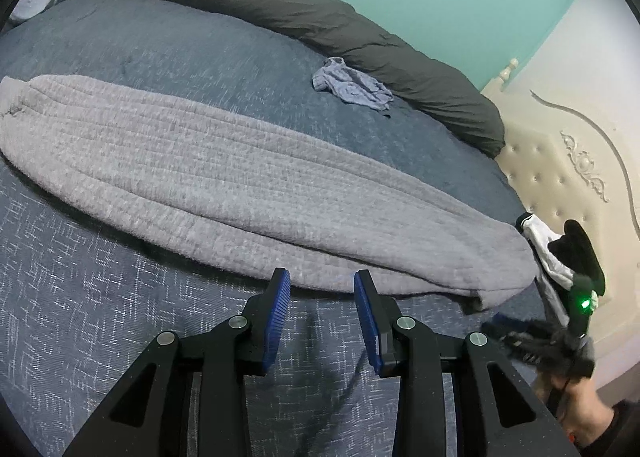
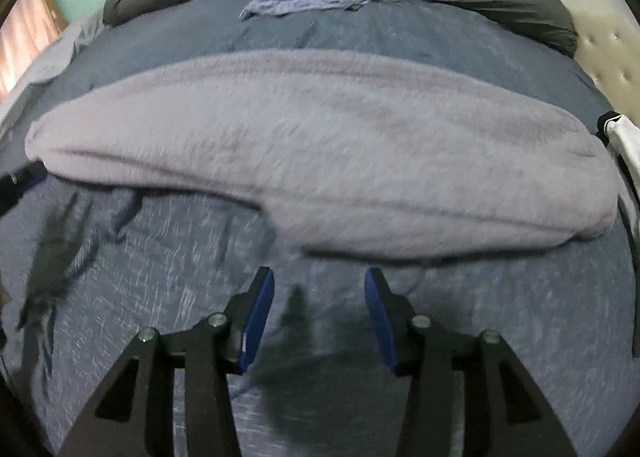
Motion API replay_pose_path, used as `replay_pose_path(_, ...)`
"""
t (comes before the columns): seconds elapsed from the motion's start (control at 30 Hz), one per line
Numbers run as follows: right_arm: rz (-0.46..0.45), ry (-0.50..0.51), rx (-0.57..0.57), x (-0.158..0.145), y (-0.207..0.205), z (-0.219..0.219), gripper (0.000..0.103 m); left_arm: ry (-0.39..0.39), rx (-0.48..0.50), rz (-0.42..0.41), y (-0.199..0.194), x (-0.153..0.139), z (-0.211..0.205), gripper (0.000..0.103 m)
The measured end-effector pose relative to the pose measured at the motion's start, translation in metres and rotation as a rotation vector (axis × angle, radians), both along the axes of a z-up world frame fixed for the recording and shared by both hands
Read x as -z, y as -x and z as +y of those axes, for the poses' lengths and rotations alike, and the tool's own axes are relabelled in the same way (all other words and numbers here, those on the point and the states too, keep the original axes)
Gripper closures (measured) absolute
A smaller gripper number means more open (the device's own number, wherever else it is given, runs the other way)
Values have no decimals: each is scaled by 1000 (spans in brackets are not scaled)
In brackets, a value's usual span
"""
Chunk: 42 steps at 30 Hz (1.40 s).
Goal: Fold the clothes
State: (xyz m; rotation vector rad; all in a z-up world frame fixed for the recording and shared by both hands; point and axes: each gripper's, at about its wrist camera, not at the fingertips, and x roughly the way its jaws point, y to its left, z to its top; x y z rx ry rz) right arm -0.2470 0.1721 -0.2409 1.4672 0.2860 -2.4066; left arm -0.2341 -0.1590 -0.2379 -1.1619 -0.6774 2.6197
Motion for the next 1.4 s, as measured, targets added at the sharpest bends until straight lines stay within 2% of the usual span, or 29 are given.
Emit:
replay_pose_path(0.23, 54, 16, 213, 10, 20, 3, 55, -24, -22, 17, -6, -6, -13, 67)
replay_pose_path(0.37, 112, 17, 279, 2, 27, 14, 55, -34, -41, 24, -9, -8, -22, 67)
replay_pose_path(0.47, 129, 47, 263, -6, 30, 19, 71, -40, -49, 29, -9, -10, -25, 67)
replay_pose_path(0.53, 141, 69, 243, -14, 27, 22, 92, -41, -50, 31, -11, -11, -26, 66)
replay_pose_path(0.63, 131, 82, 194, -23, 34, 22, 96, -45, -48, 33, -11, -12, -26, 66)
replay_pose_path(0.77, 73, 98, 127, -34, 31, 30, 97, -46, -42, 36, -12, -14, -25, 66)
replay_pose_path(0.9, -57, 58, 39, -20, 33, 26, 97, -46, -39, 37, -13, -15, -25, 66)
replay_pose_path(1.0, -125, 33, 19, -7, 33, 29, 97, -45, -37, 38, -13, -16, -24, 66)
replay_pose_path(1.2, -20, 76, 82, -17, 27, 33, 95, -46, -35, 35, -12, -16, -25, 66)
replay_pose_path(1.27, -9, 88, 106, -15, 24, 31, 89, -48, -35, 35, -12, -15, -24, 66)
replay_pose_path(1.33, -18, 97, 132, -10, 19, 28, 76, -47, -34, 37, -12, -16, -24, 66)
replay_pose_path(1.4, -28, 92, 146, -3, 14, 25, 73, -49, -36, 38, -13, -16, -25, 66)
